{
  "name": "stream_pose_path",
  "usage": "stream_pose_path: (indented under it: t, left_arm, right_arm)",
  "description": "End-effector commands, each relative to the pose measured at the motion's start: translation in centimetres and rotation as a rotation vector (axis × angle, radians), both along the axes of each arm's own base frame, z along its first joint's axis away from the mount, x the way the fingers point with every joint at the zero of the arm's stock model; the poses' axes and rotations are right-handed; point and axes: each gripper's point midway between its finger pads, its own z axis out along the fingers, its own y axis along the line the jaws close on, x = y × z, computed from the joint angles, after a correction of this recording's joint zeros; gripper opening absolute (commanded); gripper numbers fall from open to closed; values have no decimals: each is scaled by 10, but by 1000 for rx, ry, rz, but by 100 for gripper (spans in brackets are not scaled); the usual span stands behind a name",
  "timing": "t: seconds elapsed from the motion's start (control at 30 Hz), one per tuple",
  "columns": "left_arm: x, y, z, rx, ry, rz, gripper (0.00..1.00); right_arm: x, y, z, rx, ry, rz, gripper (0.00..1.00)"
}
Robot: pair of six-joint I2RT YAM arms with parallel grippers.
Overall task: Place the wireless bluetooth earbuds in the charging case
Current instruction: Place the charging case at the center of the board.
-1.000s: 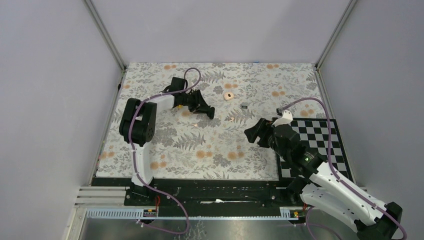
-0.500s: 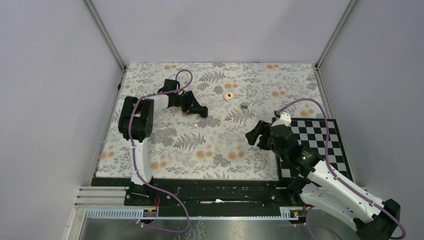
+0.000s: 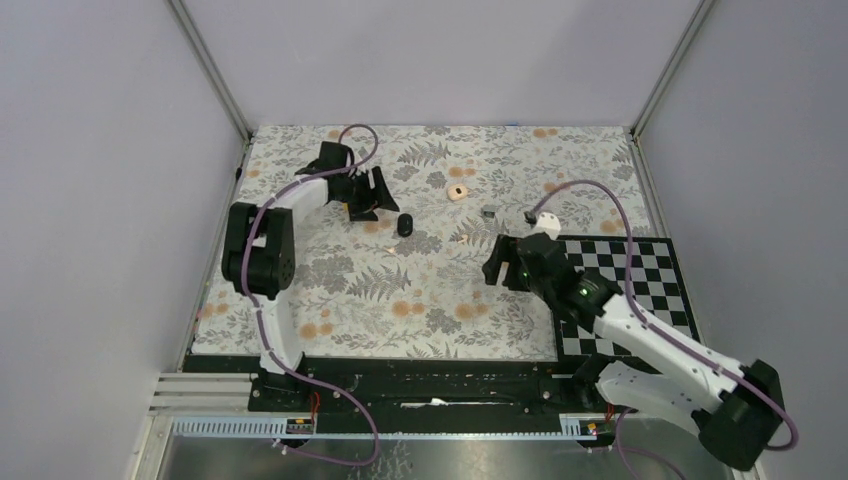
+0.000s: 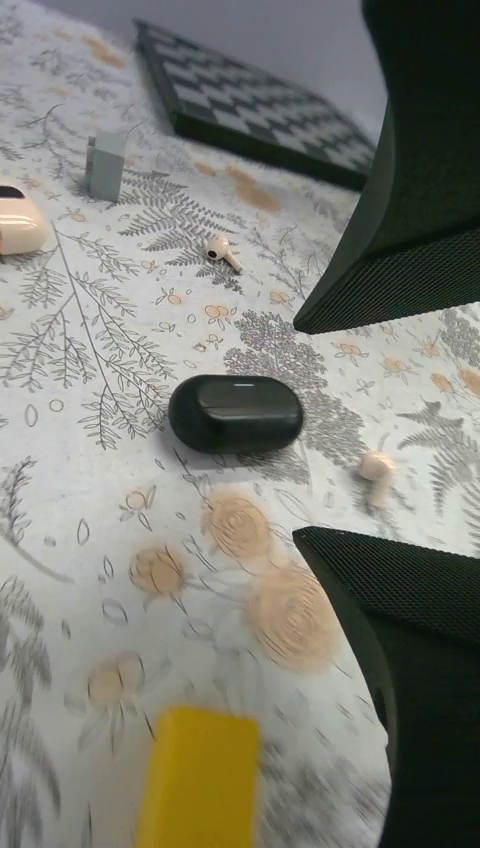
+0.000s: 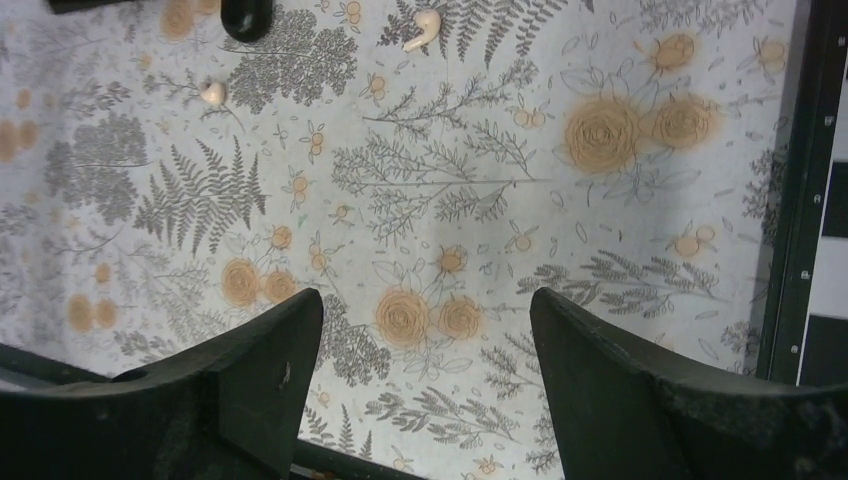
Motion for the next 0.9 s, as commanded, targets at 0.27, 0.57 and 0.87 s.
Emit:
stream_pose_path:
  t: [0.27, 0.57, 0.87]
  left_arm:
    - [-55, 72, 131, 280, -290, 211, 74]
    - [-123, 75, 142, 148, -382, 314, 77]
    - [-141, 54, 136, 94, -316, 150, 77]
  right_arm:
    - [147, 32, 11, -340, 46, 124, 89]
    - [255, 69, -21, -549, 70, 280, 99]
    - [287, 80, -74, -654, 147, 369, 100]
